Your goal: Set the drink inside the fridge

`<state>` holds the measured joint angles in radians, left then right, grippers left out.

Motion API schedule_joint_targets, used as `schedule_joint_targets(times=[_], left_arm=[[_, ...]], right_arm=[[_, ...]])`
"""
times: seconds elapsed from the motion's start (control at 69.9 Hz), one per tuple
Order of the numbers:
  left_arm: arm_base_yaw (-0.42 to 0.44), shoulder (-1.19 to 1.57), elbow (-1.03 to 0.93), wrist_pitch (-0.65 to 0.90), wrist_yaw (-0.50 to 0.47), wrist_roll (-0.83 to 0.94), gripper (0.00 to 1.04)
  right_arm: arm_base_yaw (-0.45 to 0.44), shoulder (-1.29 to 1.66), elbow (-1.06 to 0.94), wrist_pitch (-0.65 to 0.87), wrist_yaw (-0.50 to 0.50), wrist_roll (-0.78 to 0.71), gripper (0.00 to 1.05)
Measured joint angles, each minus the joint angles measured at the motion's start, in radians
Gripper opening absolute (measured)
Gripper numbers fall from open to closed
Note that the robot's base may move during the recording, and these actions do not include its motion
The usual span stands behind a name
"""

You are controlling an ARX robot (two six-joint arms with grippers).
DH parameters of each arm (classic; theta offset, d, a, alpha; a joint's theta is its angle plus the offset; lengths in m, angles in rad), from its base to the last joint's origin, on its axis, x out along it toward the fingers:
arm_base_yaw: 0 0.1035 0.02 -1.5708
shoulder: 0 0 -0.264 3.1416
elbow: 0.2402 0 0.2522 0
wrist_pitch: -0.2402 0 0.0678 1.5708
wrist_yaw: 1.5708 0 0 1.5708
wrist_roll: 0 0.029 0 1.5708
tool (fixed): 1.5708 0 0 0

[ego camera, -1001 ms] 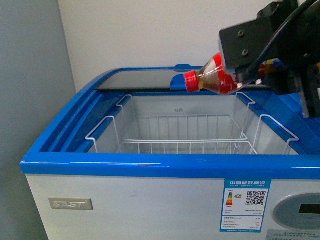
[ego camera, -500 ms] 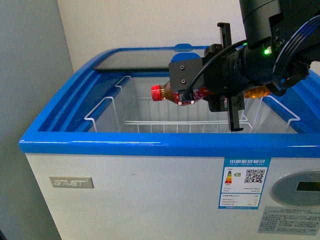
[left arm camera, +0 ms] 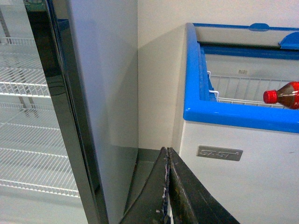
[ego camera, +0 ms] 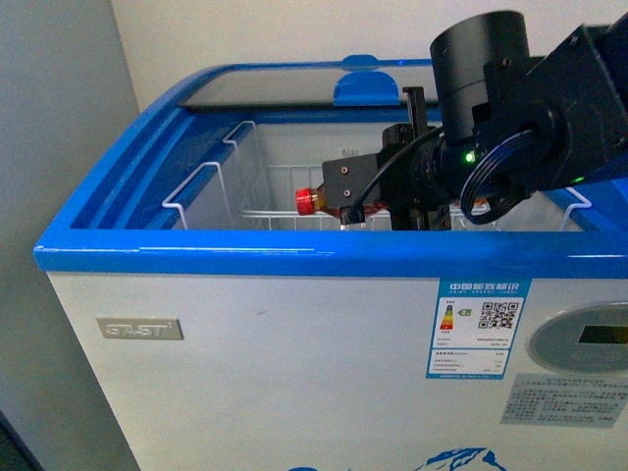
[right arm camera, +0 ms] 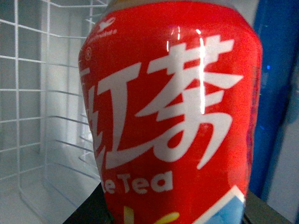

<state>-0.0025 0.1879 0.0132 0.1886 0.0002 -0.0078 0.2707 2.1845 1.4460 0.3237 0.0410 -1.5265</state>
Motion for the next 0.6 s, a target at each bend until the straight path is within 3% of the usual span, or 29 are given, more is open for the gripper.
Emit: schedule_joint_targets(times=[0.071,0.186,0.415,0.601], left_arm=[[0.000,-0.017,0.000,-0.017,0.000,0.000,0.03],[0.000,-0.146,0.000,-0.172,0.000,0.001,0.03],[0.000,-0.182,0.000,-0.187,0.000,0.001,0.03],[0.000,-0.182,0.000,-0.187,0.000,0.002,0.03]], right_arm=[[-0.002,0.026,0.008,0.008,-0.003,0.010,0.37],[-0.002,0.053,0.022,0.014,-0.001,0.005,0.37],[0.006,0.079,0.047,0.013,0.005,0.047,0.37],[0.013,0.137,0.103,-0.036,0.046,0.165,0.37]])
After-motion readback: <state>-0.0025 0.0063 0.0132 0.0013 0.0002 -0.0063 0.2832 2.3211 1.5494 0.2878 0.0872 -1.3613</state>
